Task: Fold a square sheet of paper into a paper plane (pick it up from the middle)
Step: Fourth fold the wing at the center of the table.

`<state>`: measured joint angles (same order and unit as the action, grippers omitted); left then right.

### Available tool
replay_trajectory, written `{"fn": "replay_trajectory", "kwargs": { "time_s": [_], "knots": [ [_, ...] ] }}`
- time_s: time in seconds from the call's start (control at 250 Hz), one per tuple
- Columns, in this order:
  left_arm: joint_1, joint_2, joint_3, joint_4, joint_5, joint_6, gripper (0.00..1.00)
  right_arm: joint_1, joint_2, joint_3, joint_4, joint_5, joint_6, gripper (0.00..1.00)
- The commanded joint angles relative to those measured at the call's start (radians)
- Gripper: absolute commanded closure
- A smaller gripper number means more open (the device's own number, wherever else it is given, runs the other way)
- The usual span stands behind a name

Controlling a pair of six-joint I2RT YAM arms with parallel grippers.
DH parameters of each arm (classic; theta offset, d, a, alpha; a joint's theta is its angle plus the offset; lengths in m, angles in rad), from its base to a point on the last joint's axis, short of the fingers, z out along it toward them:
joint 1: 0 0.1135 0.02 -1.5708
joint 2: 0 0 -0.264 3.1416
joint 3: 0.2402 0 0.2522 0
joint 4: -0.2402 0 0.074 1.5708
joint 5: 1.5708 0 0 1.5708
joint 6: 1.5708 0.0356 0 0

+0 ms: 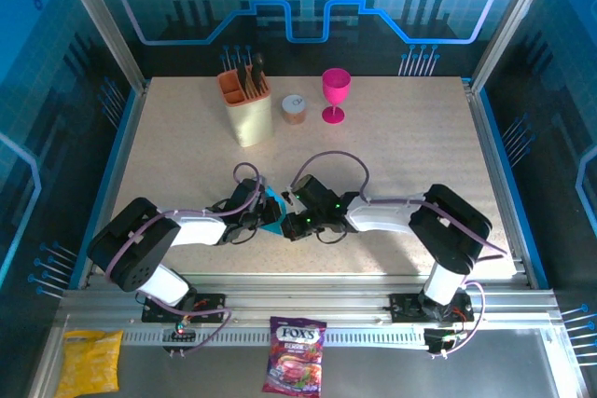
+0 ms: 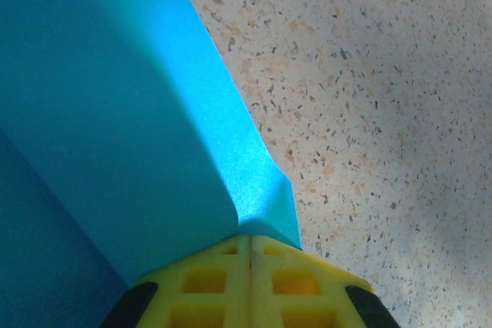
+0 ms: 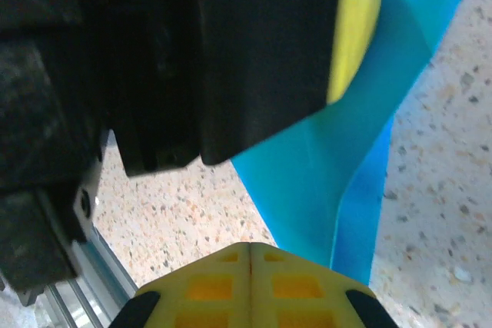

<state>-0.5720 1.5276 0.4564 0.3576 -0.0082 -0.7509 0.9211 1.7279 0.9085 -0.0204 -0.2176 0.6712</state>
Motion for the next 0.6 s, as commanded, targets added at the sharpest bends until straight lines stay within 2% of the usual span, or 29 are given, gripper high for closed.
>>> {"fn": "replay_trajectory", "kwargs": {
  "time_s": [0.0, 0.224, 0.595],
  "knots": [
    [0.009, -0.006, -0.021, -0.077, -0.026, 0.028, 1.00, 0.007, 0.031, 0.042, 0.031, -0.002, 0.011, 0.98],
    [0.009, 0.000, -0.020, -0.081, -0.033, 0.025, 1.00, -0.011, 0.096, 0.056, 0.026, 0.005, 0.008, 1.00],
    [0.009, 0.014, -0.011, -0.119, -0.058, 0.024, 1.00, -0.025, 0.089, -0.078, 0.055, 0.010, 0.027, 1.00]
  ]
}}
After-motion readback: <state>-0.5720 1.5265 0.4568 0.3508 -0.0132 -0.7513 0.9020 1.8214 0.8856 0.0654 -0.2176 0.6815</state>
